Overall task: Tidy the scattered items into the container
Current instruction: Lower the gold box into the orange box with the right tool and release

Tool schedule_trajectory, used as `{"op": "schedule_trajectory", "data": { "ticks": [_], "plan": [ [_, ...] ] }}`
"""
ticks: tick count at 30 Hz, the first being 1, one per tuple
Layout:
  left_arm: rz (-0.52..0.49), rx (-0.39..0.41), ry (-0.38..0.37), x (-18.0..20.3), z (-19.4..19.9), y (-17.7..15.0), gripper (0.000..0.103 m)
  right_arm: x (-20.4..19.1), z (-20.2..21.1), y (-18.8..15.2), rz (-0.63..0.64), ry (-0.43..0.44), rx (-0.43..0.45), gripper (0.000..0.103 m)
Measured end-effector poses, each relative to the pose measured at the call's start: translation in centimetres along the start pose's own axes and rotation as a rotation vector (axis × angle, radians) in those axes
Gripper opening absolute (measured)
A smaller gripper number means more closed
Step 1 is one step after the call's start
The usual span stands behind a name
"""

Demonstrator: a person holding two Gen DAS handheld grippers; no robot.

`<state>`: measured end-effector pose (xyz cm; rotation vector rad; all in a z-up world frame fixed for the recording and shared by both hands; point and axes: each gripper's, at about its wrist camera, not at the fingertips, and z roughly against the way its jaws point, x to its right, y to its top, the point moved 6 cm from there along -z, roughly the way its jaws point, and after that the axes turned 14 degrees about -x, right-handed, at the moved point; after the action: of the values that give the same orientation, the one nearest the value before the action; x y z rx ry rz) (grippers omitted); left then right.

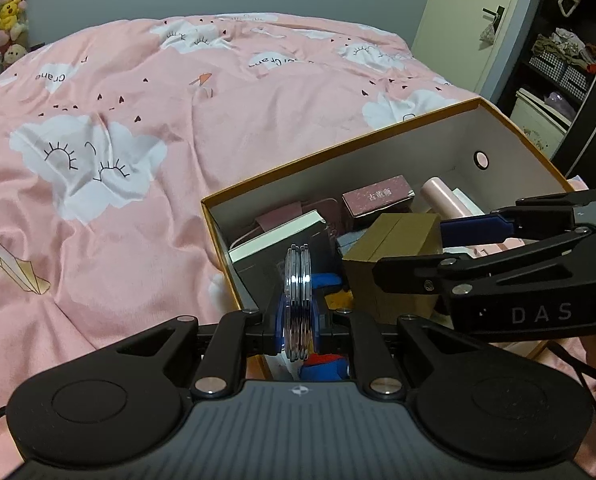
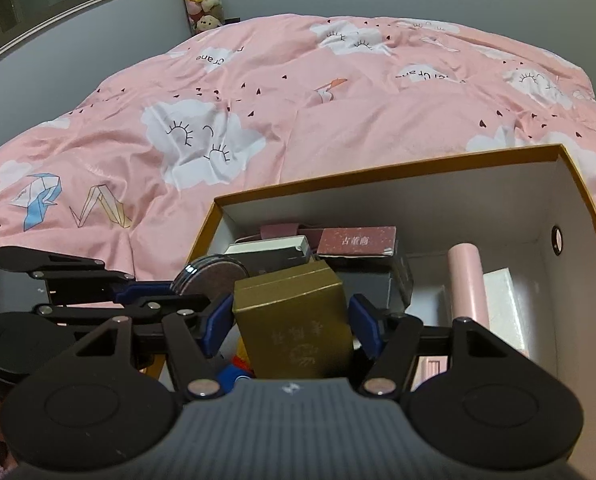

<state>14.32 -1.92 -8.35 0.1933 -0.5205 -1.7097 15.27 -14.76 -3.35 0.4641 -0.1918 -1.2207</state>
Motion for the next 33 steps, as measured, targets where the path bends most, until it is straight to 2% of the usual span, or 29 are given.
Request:
{"op": "schedule_trajectory", "data": {
  "ticks": [5,11,13,15,17,19,20,23,29,33],
  "plan": [
    [-0.013,0.001,0.024,0.2,-0.3,-0.1,0.015,0.4,0.5,-0.3,-0.042,0.044,-0.008,0.074],
    [-0.044,0.006,0.075,0.4,-0.6,-0.1,0.015,0.9,0.7,-0.7,-0.054,0.028,-0.018,0.074],
    [-0.061,0.003,0.082,0.7,-0.6,-0.2,0.015,1.0,0.3,-1.0,-0.057,0.035,-0.033,0.07],
    [-0.081,-0.001,0.105,0.9,-0.8,-0.3,0.015,1.0,0.0,-1.3,-0.066,0.052,-0.045,0.056],
    [-0.092,0.001,0.122,1.2,-1.1,-0.3,0.015,1.0,-0.5,-1.4,-0.085,0.087,-0.057,0.055],
    [-0.103,0.015,0.113,1.5,-1.3,0.0,0.015,1.1,-0.7,-1.4,-0.106,0.109,-0.069,0.05],
    [-0.111,0.023,0.107,1.7,-1.3,0.2,0.015,1.1,-0.7,-1.4,-0.114,0.114,-0.072,0.042],
    [-0.151,0.047,0.122,2.4,-1.5,0.6,0.015,1.5,-0.2,-1.4,-0.14,0.105,-0.069,0.031],
    [-0.204,0.032,0.23,2.5,-2.3,0.1,0.015,1.7,-0.6,-1.6,-0.152,0.086,-0.072,0.03],
    [-0.237,0.04,0.249,2.6,-2.2,-0.2,0.015,1.6,-0.7,-1.6,-0.152,0.09,-0.067,0.031]
  ]
}}
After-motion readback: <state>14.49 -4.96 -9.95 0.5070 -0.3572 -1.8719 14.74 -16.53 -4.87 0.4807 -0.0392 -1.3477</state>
